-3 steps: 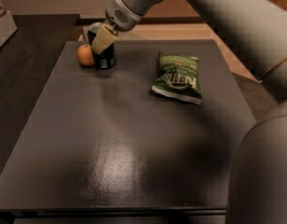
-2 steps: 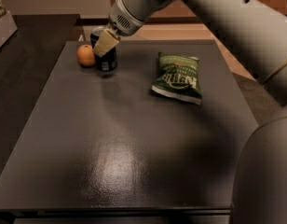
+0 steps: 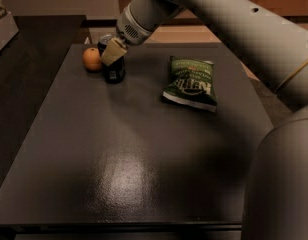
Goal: Move pepsi can near orange
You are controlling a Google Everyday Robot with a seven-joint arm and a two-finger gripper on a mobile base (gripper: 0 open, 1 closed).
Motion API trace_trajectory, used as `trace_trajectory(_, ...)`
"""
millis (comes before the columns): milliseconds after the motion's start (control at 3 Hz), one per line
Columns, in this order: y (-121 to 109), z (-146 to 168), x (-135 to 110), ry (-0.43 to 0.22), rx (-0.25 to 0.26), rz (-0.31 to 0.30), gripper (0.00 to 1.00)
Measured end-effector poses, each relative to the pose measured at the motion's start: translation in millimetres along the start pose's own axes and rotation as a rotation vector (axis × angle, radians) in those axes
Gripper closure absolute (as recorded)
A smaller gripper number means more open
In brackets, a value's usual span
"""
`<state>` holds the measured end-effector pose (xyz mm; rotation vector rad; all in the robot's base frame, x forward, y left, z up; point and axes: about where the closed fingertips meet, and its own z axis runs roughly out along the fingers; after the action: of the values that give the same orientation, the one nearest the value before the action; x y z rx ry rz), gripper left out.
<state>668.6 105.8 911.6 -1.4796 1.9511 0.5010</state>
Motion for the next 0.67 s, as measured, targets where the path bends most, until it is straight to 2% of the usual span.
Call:
trace_trajectory(333,1.2,2.1,-0.3,0.001,-0.004,-0.001,0.13)
trace_trajectory(667,2.3,4.2,-0.5,0.002,-0.008,-0.002,0.00)
